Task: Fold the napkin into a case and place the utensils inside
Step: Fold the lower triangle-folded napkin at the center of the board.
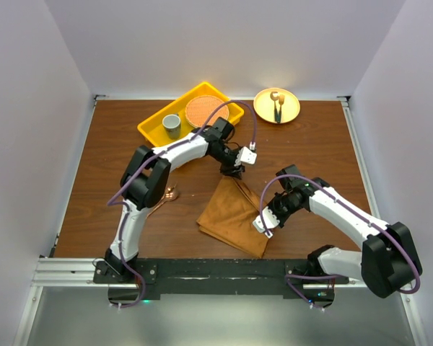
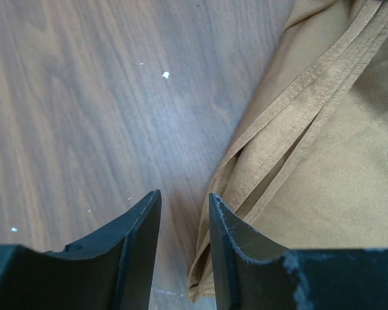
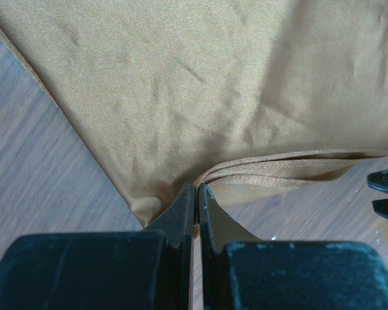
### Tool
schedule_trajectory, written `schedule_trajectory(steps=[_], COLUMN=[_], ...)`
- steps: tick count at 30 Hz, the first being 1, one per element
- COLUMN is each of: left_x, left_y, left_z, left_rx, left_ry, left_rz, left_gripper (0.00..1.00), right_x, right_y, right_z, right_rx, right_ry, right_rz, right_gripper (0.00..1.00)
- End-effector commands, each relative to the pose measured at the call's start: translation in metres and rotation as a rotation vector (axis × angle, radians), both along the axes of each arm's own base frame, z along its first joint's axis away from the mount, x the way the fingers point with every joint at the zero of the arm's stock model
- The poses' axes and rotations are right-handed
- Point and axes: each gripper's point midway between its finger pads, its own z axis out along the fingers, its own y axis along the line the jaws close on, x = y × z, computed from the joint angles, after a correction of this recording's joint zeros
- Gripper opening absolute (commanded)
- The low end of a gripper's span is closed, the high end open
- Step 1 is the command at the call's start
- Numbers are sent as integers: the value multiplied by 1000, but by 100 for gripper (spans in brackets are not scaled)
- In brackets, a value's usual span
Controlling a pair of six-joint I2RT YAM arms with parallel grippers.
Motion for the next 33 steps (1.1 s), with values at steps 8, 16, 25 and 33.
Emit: schedule_trajectory(steps=[8, 16, 25, 33], left_x=[-15, -17, -5, -4], left_y=[-3, -1, -9, -8], left_z=[-9, -16, -12, -18], left_rx=[31, 49, 36, 53], left_ry=[-34, -29, -43, -43], left_rz=[-106, -120, -91, -112], left_gripper=[40, 37, 36, 33], right_x=[3, 3, 1, 3], right_y=[4, 6, 6, 7], right_z=[4, 5, 4, 5], right_rx=[14, 21, 21, 24], right_ry=[-19, -21, -10, -9], right_rz=[11, 17, 25, 14], right_gripper=[0, 0, 0, 0])
